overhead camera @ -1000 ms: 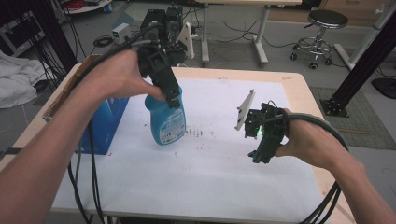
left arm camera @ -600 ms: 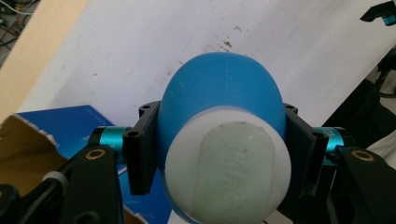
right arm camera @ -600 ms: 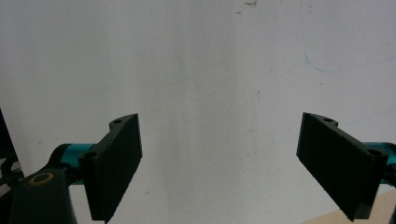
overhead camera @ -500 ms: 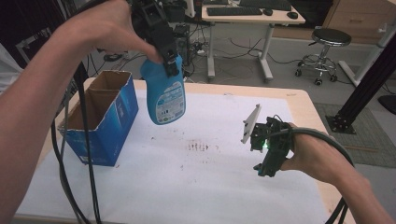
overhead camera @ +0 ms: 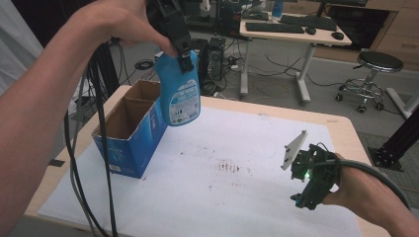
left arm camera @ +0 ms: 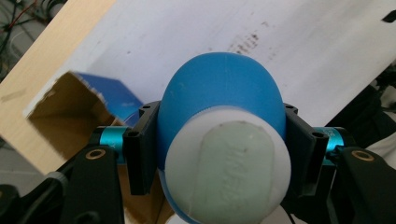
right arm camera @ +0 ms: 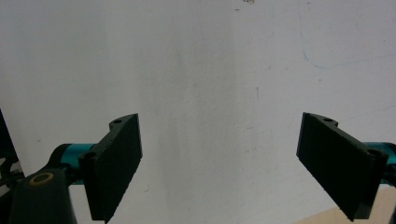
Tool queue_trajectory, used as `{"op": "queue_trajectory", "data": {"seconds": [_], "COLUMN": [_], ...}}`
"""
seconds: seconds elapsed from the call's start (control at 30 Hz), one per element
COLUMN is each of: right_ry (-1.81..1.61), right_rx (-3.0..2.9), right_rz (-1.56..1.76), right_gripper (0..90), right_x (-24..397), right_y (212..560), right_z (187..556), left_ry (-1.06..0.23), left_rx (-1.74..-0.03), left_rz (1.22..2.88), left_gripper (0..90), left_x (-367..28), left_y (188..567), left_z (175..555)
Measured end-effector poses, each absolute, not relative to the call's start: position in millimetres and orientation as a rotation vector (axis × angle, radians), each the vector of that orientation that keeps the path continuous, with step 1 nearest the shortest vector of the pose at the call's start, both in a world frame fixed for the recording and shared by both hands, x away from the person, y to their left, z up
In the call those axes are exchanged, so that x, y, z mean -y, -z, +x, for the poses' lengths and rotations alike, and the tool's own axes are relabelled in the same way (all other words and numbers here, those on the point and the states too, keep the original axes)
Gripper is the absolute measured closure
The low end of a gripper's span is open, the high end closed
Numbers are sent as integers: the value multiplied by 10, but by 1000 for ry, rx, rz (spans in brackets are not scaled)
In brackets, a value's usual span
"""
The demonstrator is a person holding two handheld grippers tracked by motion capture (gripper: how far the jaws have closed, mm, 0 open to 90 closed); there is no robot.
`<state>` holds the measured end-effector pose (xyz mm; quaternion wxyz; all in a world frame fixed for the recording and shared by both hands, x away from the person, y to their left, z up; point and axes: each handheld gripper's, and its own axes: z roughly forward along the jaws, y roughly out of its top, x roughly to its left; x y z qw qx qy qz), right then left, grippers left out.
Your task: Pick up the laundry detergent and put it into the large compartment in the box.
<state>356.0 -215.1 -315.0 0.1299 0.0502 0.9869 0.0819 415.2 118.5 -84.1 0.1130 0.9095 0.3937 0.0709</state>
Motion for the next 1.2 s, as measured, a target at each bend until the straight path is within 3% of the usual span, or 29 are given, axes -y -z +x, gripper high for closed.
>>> {"op": "queue_trajectory", "data": {"seconds": [0.5, 1.2], "right_ry": [-225, -222], "right_rx": [-2867, -2870], "right_rz": [144, 118], "right_gripper": [133, 133], "right_x": [2115, 2058], "right_y": [3159, 3225], "right_z": [3552, 3552], "left_ry": [-285, -286], "left_rx": [-1337, -1350], "left_rz": [2630, 2638], "left_gripper": [383, 383], "left_x": [-1952, -2295], "left_y": [836, 920], "left_z": [4137, 4124]}}
